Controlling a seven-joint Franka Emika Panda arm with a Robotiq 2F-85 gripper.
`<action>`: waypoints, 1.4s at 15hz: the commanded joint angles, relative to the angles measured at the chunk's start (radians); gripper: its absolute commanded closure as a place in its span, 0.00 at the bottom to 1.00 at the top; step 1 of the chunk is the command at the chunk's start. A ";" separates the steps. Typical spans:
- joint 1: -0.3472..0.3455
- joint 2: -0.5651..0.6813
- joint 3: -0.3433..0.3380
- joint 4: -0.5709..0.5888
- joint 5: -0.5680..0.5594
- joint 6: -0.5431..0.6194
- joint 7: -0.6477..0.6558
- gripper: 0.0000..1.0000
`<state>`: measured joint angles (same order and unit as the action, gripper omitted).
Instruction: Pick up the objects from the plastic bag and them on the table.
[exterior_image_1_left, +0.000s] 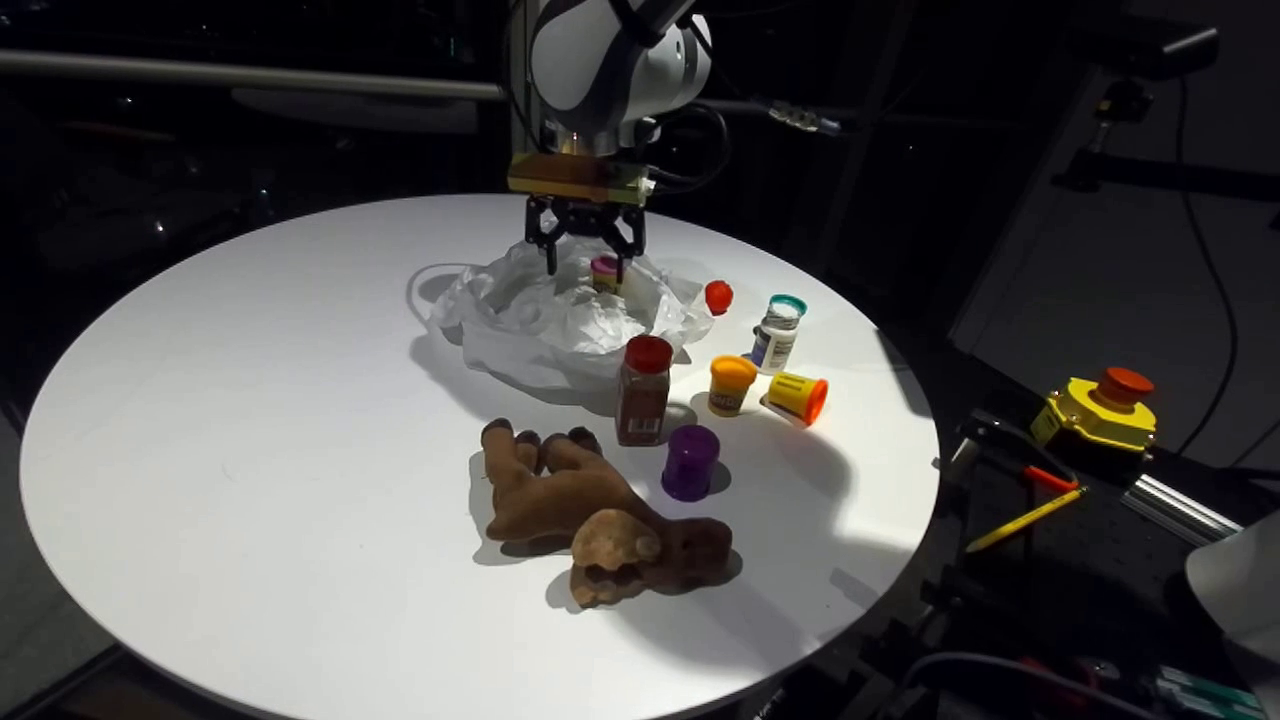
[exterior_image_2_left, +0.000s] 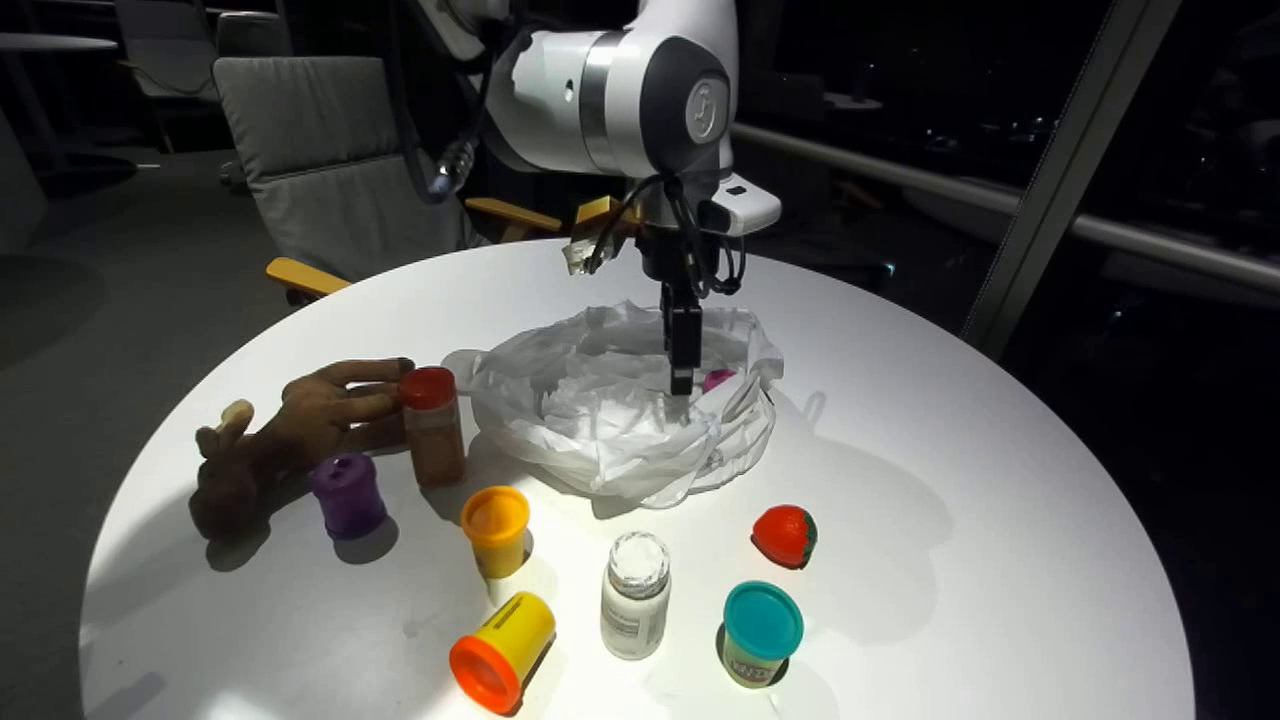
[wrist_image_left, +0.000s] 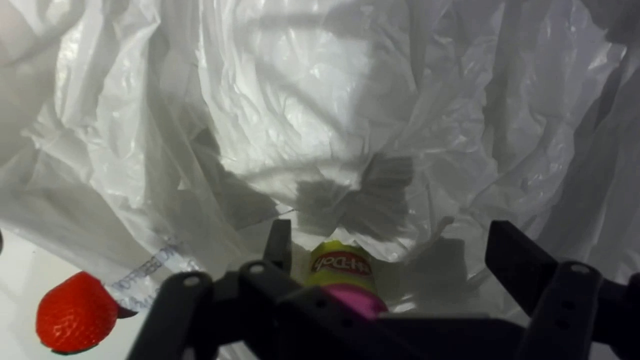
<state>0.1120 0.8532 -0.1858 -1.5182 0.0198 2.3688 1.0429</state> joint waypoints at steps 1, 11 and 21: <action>0.019 0.044 -0.030 0.081 -0.013 -0.059 0.097 0.00; 0.026 0.077 -0.099 0.121 -0.107 -0.129 0.311 0.00; -0.027 0.088 -0.053 0.142 -0.101 -0.115 0.252 0.00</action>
<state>0.1071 0.9260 -0.2689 -1.4206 -0.0782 2.2651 1.3221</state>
